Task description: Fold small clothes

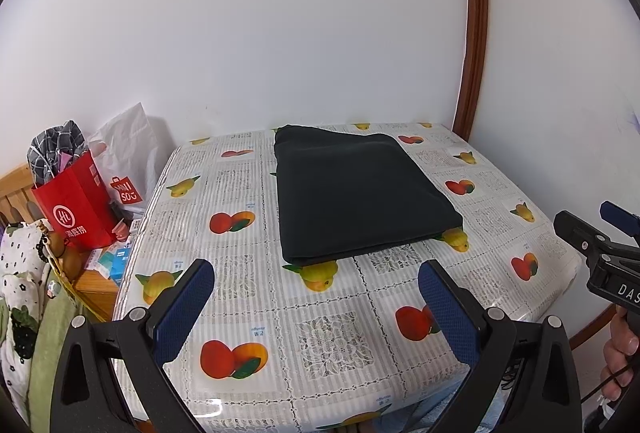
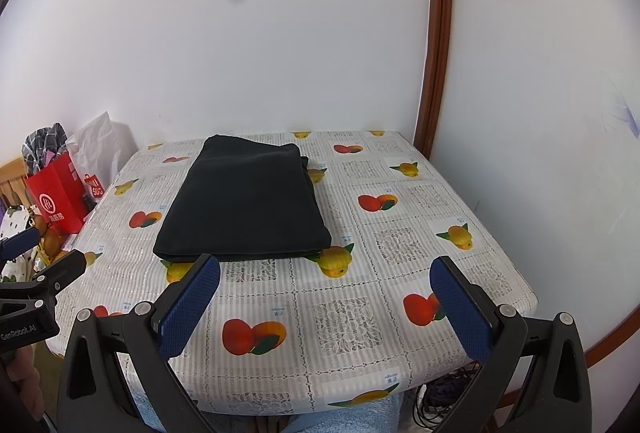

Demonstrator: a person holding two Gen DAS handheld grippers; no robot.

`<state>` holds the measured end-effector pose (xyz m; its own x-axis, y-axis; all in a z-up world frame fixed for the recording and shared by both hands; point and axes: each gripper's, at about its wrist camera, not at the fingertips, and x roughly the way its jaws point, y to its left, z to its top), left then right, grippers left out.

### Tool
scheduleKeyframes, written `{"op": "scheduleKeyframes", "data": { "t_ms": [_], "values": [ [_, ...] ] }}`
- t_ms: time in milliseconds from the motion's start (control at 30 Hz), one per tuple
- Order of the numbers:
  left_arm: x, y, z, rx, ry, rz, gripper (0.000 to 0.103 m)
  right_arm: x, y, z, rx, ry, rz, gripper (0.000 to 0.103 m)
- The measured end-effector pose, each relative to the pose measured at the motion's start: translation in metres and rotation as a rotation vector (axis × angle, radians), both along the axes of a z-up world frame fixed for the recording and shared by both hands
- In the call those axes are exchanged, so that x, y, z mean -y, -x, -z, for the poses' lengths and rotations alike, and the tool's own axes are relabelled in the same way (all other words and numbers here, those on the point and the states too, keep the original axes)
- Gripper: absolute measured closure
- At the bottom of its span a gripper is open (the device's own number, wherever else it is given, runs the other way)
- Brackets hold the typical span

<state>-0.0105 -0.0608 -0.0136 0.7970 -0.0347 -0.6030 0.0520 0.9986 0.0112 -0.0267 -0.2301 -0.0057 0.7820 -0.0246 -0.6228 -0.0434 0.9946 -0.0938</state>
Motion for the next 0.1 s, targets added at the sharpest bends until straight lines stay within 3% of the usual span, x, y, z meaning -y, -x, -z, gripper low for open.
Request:
{"op": "scheduleKeyframes", "data": {
  "t_ms": [100],
  "values": [
    [-0.0003, 0.0001, -0.0002, 0.002, 0.002, 0.002, 0.000, -0.0003, 0.0003, -0.0004, 0.000, 0.001, -0.002, 0.000]
  ]
}}
